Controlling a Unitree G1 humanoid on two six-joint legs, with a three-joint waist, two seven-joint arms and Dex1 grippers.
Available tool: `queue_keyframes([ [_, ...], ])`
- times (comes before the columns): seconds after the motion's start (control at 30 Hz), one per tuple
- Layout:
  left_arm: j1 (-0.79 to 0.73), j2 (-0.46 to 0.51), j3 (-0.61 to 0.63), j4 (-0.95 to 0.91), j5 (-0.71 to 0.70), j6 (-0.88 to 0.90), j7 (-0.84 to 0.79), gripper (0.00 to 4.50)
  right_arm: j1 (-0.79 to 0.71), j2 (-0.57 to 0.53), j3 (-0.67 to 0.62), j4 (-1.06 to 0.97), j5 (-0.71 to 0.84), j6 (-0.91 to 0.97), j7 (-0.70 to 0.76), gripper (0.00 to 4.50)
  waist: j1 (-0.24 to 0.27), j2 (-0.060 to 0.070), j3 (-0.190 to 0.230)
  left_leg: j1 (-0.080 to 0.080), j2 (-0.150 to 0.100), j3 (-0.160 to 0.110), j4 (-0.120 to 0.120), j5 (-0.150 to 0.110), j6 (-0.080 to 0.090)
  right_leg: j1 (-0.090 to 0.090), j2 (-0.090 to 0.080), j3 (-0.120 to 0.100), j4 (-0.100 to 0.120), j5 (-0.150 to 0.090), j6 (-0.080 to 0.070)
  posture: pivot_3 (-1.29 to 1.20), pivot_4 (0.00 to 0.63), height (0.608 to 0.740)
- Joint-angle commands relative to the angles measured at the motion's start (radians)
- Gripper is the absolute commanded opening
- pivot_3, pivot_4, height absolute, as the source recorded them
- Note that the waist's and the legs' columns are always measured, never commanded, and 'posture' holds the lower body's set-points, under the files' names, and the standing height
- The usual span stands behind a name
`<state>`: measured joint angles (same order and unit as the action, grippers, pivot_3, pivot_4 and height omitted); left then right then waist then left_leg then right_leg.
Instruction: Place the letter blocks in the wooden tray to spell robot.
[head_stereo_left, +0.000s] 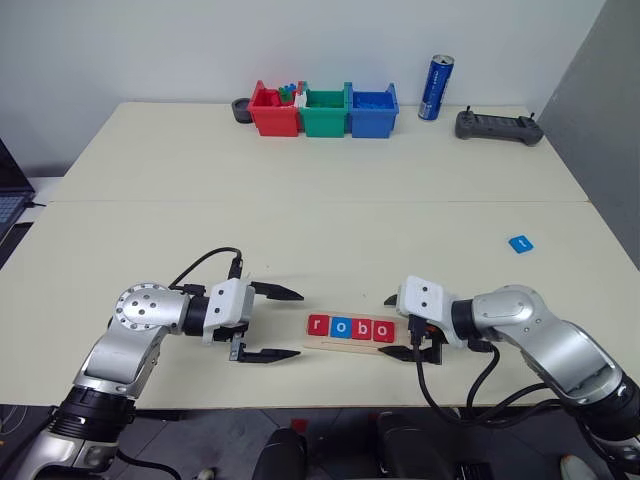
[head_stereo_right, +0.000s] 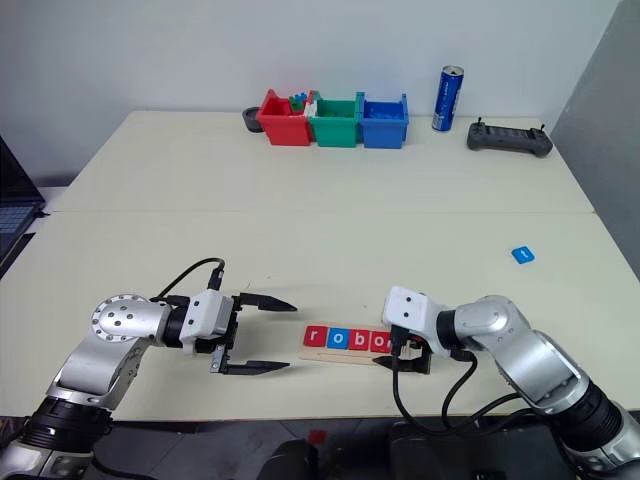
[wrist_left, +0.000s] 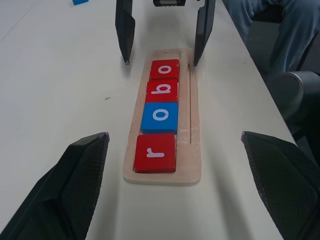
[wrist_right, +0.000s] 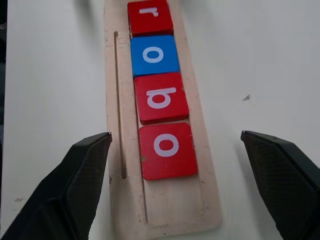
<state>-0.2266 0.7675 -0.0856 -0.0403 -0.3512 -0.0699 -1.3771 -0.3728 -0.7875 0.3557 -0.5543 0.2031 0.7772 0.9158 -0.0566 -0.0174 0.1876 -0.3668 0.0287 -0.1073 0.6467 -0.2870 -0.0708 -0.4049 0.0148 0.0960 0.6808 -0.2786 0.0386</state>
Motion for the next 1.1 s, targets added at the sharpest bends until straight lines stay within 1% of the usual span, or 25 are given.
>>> queue_keyframes([
  [0.03, 0.003, 0.000, 0.013, -0.003, -0.001, -0.018, 0.002, 4.50, 0.027, -0.048, -0.044, -0.058, 0.009, -0.006, 0.013, 3.56, 0.000, 0.000, 0.000, 0.000, 0.000, 0.000, 0.000, 0.000, 0.000, 0.000, 0.000, 0.000, 0.000, 0.000, 0.000, 0.00, 0.150, 0.740],
  [0.13, 0.004, -0.002, 0.011, 0.007, 0.005, -0.028, 0.003, 4.50, 0.041, -0.084, -0.042, -0.074, 0.003, -0.007, 0.015, 2.48, 0.000, 0.000, 0.000, 0.000, 0.000, 0.000, 0.000, 0.000, 0.000, 0.000, 0.000, 0.000, 0.000, 0.000, 0.000, 0.00, 0.150, 0.740],
  [0.27, 0.003, -0.007, 0.009, 0.020, 0.009, -0.038, 0.001, 4.50, 0.036, -0.098, -0.029, -0.078, -0.001, -0.003, 0.012, 0.98, -0.001, 0.000, 0.000, 0.000, 0.000, 0.000, 0.000, 0.000, 0.000, 0.000, 0.000, 0.000, 0.000, 0.000, 0.000, 0.00, 0.150, 0.740],
  [0.37, 0.006, -0.009, 0.009, 0.021, 0.009, -0.043, -0.001, 4.50, 0.035, -0.119, -0.006, -0.067, -0.033, -0.025, 0.018, 0.02, 0.000, 0.000, 0.000, 0.000, 0.000, 0.000, 0.000, 0.000, 0.000, 0.000, 0.000, 0.000, 0.000, 0.000, 0.000, 0.00, 0.150, 0.740],
  [0.47, 0.014, -0.008, 0.010, 0.023, 0.009, -0.048, -0.004, 4.50, 0.041, -0.128, 0.008, -0.060, -0.054, -0.029, 0.014, 0.02, 0.000, 0.000, 0.000, 0.000, 0.000, 0.000, 0.000, 0.000, 0.000, 0.000, 0.000, 0.000, 0.000, 0.000, 0.000, 0.00, 0.150, 0.740],
  [0.63, 0.017, -0.012, 0.011, 0.027, 0.011, -0.052, -0.004, 4.50, 0.060, -0.115, 0.047, -0.050, -0.092, -0.036, -0.002, 0.02, 0.000, 0.000, 0.000, 0.000, 0.000, 0.000, 0.000, 0.000, 0.000, 0.000, 0.000, 0.000, 0.000, 0.000, 0.000, 0.00, 0.150, 0.740],
  [0.87, 0.030, -0.013, 0.013, 0.038, 0.013, -0.070, -0.004, 4.50, 0.059, -0.068, 0.104, -0.020, -0.139, -0.078, -0.011, 0.02, -0.001, 0.000, 0.000, 0.000, 0.000, 0.000, 0.000, 0.000, 0.000, 0.000, 0.000, 0.000, 0.000, 0.000, 0.000, 0.00, 0.150, 0.740],
  [1.1, 0.057, -0.006, 0.019, 0.015, 0.011, -0.070, 0.005, 4.50, 0.033, -0.014, 0.124, 0.015, -0.164, -0.098, -0.003, 0.02, -0.001, 0.000, 0.000, 0.000, 0.000, 0.000, 0.000, 0.000, 0.000, 0.000, 0.000, 0.000, 0.000, 0.000, 0.000, 0.00, 0.150, 0.740],
])
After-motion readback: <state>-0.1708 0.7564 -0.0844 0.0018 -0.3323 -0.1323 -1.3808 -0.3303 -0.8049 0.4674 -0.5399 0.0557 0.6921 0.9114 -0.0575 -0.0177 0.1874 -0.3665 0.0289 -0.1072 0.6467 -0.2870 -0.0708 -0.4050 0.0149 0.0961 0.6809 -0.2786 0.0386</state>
